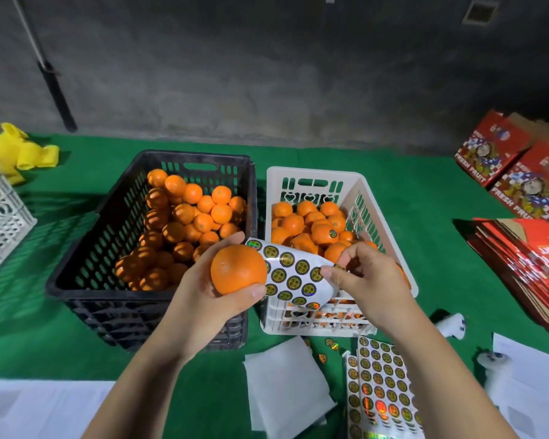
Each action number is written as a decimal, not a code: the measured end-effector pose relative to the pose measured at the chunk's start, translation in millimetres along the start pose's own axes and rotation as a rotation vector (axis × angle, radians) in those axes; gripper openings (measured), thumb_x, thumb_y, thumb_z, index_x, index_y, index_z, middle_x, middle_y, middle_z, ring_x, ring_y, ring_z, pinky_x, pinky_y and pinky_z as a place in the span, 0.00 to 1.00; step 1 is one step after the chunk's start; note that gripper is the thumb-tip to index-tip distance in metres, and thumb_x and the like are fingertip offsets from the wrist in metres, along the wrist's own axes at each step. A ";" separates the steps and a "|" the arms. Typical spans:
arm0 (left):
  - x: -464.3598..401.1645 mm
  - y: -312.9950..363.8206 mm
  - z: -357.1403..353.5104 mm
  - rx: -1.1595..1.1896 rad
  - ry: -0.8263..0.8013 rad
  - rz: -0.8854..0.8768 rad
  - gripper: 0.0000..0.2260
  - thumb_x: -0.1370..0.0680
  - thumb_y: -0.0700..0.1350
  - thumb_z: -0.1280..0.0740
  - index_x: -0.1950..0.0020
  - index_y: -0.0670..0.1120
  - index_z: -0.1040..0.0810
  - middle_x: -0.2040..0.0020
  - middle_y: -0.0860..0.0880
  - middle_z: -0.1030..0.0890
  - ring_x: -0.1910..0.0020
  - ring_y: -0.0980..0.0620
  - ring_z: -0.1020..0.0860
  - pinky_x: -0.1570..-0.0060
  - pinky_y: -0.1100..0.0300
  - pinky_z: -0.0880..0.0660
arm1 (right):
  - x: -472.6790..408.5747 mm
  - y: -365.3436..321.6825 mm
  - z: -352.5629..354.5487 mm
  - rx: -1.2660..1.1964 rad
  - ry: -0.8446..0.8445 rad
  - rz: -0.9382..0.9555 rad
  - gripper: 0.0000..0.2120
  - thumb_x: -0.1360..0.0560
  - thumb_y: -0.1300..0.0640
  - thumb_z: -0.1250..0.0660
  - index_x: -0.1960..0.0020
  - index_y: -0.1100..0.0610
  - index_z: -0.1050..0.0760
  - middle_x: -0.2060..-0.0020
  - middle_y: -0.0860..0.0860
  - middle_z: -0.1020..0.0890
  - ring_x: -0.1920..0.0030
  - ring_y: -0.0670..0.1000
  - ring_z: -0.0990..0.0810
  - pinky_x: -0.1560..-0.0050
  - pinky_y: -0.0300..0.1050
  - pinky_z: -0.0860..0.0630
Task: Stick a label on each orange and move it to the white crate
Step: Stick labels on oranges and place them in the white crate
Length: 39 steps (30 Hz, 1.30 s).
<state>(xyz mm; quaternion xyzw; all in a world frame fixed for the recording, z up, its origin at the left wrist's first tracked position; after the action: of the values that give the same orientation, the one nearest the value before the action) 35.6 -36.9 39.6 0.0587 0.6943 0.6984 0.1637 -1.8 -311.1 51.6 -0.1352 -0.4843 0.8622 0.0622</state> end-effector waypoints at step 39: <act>13.4 35.8 -47.3 -0.291 0.063 -0.169 0.40 0.35 0.56 0.21 0.35 0.82 0.40 0.39 0.69 0.25 0.43 0.61 0.18 0.52 0.64 0.20 | 39.5 -113.7 -40.1 -0.379 -0.211 0.238 0.06 0.21 0.62 0.26 0.53 0.53 0.20 0.64 0.46 0.21 0.62 0.45 0.23 0.61 0.42 0.23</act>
<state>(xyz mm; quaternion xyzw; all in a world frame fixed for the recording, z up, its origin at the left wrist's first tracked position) 3.1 -77.1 71.7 -0.0460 0.5931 0.7767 0.2070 -30.4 -209.4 121.9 -0.1096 -0.6219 0.7664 -0.1173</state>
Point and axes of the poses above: each hand's wrist, its own x-axis away from the middle knuckle, its own z-axis out of the back of the hand, y = z × x, the point moved 10 cm from there along -x, towards the middle knuckle
